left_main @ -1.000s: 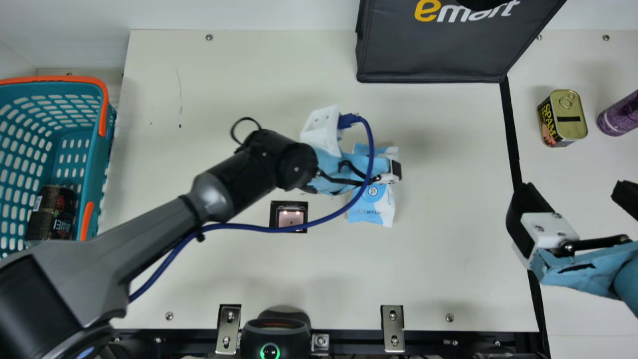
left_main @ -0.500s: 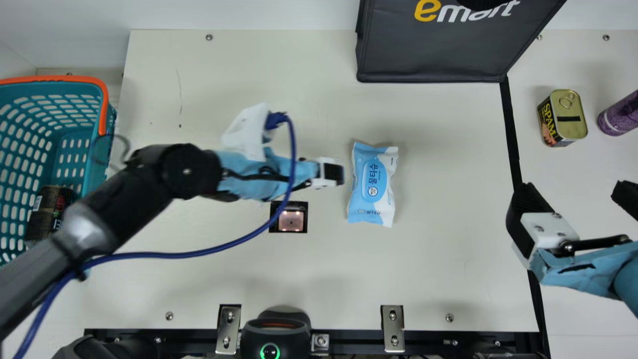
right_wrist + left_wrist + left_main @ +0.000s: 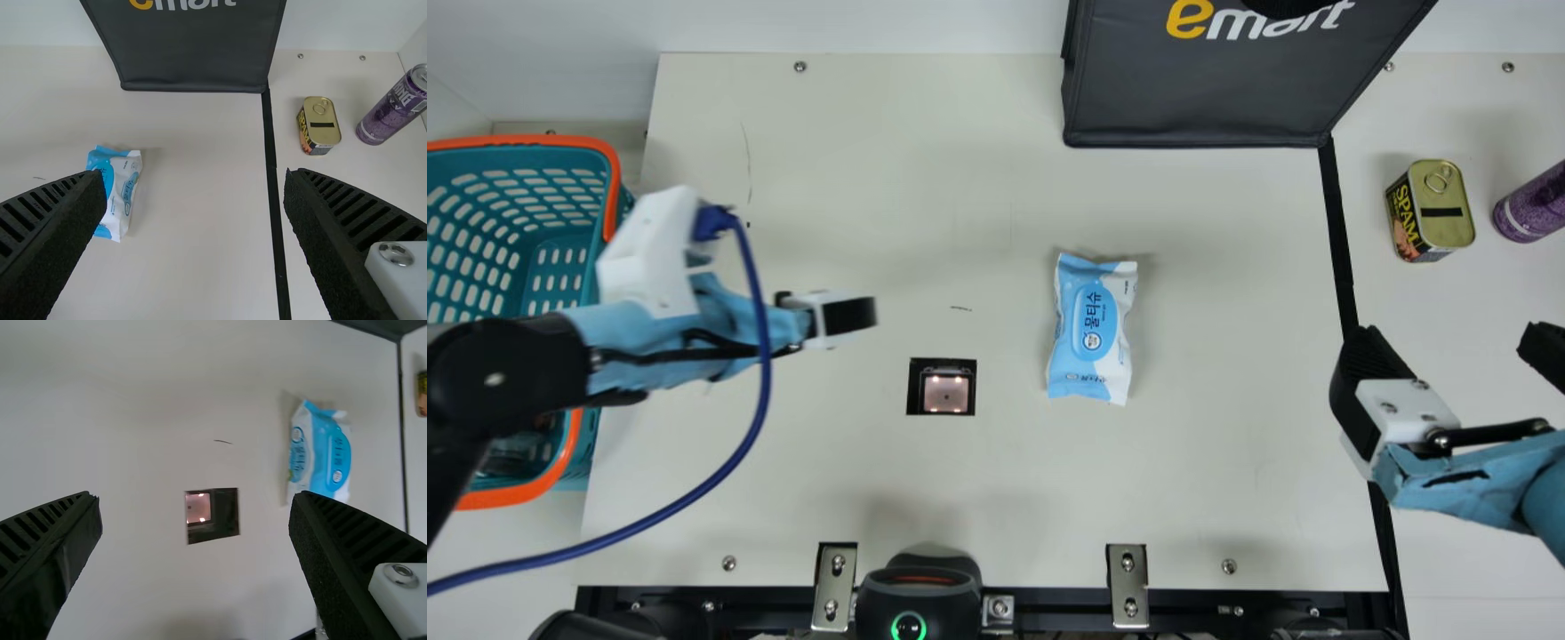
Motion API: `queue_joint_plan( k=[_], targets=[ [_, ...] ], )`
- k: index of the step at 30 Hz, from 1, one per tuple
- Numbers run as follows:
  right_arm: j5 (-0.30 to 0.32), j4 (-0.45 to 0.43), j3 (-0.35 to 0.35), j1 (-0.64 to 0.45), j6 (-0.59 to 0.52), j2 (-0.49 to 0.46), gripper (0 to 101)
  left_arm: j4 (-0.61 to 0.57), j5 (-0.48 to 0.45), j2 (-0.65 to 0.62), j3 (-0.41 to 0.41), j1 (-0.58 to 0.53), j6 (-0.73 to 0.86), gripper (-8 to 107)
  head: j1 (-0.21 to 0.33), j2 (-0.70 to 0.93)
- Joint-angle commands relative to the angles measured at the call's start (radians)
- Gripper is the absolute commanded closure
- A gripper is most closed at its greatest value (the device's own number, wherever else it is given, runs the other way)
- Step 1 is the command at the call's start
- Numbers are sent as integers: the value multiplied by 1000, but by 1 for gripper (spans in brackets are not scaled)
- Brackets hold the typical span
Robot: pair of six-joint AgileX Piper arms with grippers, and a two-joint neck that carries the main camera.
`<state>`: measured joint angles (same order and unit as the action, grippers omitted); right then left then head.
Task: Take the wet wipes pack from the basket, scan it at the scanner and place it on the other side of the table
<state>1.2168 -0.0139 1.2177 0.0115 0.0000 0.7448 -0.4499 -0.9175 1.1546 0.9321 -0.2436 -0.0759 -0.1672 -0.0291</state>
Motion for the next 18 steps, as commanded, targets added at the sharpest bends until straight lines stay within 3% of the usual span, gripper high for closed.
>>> queue_joint_plan(
  k=[1, 13, 18],
  targets=[
    [0, 0, 0, 0, 0, 0, 6, 105, -42, -41, 23, 27, -15, 9, 29, 2],
    [0, 0, 0, 0, 0, 0, 6, 401, -215, -152, 163, 43, -115, 9, 29, 2],
    [0, 0, 0, 0, 0, 0, 6, 423, -235, -158, 183, 39, -130, 9, 29, 2]
  ],
)
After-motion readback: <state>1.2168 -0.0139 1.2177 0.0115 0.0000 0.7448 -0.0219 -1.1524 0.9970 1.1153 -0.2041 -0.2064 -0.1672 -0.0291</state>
